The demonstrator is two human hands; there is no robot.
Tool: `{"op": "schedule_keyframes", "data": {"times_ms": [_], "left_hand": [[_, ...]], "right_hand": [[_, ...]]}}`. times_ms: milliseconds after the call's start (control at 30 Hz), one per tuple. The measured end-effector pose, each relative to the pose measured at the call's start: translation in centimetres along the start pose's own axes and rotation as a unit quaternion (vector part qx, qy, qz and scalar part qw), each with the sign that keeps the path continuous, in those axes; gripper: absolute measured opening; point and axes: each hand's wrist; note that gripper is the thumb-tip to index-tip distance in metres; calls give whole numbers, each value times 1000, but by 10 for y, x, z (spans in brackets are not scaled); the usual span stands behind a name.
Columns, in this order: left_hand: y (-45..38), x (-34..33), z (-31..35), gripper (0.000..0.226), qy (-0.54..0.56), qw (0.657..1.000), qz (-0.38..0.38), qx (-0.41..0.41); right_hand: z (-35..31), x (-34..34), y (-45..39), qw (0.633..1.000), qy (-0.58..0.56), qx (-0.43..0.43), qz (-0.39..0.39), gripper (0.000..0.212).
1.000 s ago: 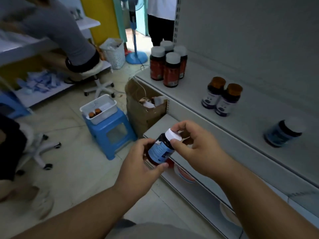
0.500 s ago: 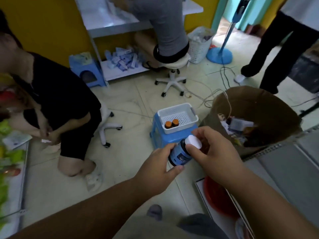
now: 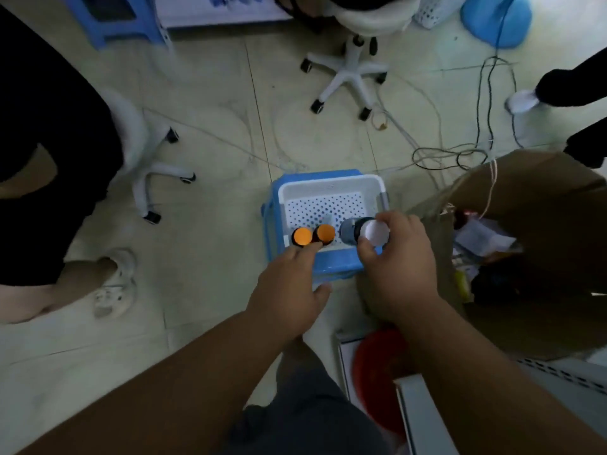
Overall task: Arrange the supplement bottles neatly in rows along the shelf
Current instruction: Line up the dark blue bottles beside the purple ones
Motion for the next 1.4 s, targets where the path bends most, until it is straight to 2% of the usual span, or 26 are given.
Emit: {"op": "schedule_keyframes", "data": {"times_ms": [133, 333, 400, 500, 667, 800, 900, 1033, 1133, 1200, 1267, 1400], "left_hand": [[-35, -22, -13, 61, -4, 1000, -7, 23], [-55, -29, -26, 59, -36, 999, -25, 17], [-54, -27, -27, 58, -41, 999, -28, 12], [-47, -14, -24, 58, -51, 998, -36, -6], [-14, 45, -11, 51, -76, 993, -15, -90], [32, 101, -2, 47, -107, 975, 21, -195], [78, 125, 14, 50, -111, 952, 32, -282], [151, 120, 36, 46, -116, 916, -8, -383], [213, 99, 59, 48, -124, 880, -62, -455], [259, 82, 78, 48, -136, 850, -97, -500], [308, 62, 99, 49, -145, 808, -109, -560], [412, 13, 128, 49, -148, 735, -152, -644]], "right_hand": [[42, -49, -55, 999, 42, 5, -25, 35], [80, -123, -81, 980, 102, -5, -172, 30], [84, -129, -82, 977, 96, -26, -189, 31], [71, -115, -77, 977, 93, -42, -185, 45], [-5, -33, -26, 998, -5, 20, -63, 48], [-80, 44, 58, 996, -5, 74, 50, 53], [-120, 85, 141, 991, -5, 28, 132, 56], [-146, 110, 257, 970, -35, -71, 228, 51], [-144, 125, 341, 944, -35, -147, 293, 51], [-138, 137, 400, 913, -36, -181, 364, 48], [-133, 148, 464, 875, -48, -231, 422, 46], [-117, 160, 596, 818, -57, -303, 486, 48]]}}
Point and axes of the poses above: each hand's wrist, its own y-axis away from the middle knuckle, its own x-axis out of the back of the hand, z = x × y, and after that the axes turned 5 degrees about -y, right-handed
